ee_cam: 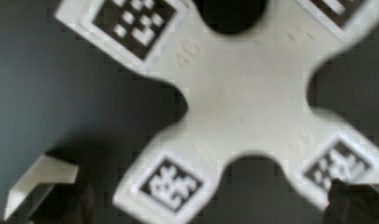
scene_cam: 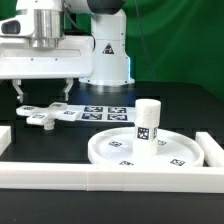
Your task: Assemble round table
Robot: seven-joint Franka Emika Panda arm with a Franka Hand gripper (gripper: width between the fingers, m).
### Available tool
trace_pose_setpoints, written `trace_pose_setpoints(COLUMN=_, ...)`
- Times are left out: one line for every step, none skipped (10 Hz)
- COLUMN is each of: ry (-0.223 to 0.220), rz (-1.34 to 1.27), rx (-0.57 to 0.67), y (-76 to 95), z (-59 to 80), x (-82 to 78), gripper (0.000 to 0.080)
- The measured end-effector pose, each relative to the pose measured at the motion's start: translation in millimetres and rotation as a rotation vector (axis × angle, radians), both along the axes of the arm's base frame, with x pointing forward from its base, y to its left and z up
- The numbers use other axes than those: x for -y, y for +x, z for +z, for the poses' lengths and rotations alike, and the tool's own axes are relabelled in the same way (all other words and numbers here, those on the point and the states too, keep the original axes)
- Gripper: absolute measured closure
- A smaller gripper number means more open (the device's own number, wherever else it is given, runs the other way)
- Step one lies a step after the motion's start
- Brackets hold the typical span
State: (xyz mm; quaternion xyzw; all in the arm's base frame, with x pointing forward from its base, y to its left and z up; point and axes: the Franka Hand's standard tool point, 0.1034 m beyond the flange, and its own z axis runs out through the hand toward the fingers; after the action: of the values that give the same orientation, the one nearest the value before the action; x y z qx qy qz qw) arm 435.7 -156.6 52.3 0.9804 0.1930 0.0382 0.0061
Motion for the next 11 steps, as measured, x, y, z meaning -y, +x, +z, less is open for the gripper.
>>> trace_pose_setpoints(ry=-0.018, rz=0.023, rx=0.014, y=-3.0, z=-2.6, x=2.1, gripper=0.0150)
trace_pose_setpoints(ry=-0.028, rz=0.032, rx=0.022, y=-6.9, z=-4.3, x=3.2, gripper=0.0150)
trace_pose_setpoints(ry=-0.026, rz=0.029, rx=0.019, y=-6.3, z=-4.1, x=3.0, gripper=0.0150)
trace_pose_setpoints(ry=-0.026, rz=0.028, rx=0.019, y=-6.3, z=-4.1, x=3.0, gripper=0.0150)
trace_pose_setpoints(ry=-0.026, rz=0.028, rx=0.019, y=-6.3, z=-4.1, x=3.1, gripper=0.0150)
trace_pose_setpoints(ry=-0.025, rz=0.027, rx=0.020, y=-6.0, z=-4.1, x=2.1, gripper=0.0150)
trace_pose_setpoints(ry=-0.022, rz=0.017, rx=0.021, y=-3.2, z=-3.6, x=-4.7, gripper=0.0150)
trace_pose_setpoints(ry=-0.021, rz=0.021, rx=0.022, y=-1.5, z=-3.3, x=-9.2, gripper=0.0150)
trace_pose_setpoints(ry=-0.021, rz=0.022, rx=0.021, y=-1.7, z=-3.6, x=-9.6, gripper=0.0150)
trace_pose_setpoints(ry=-0.021, rz=0.021, rx=0.018, y=-3.1, z=-5.9, x=-9.1, gripper=0.0150)
trace_pose_setpoints(ry=-0.021, rz=0.020, rx=0.012, y=-5.3, z=-9.2, x=-8.2, gripper=0.0150)
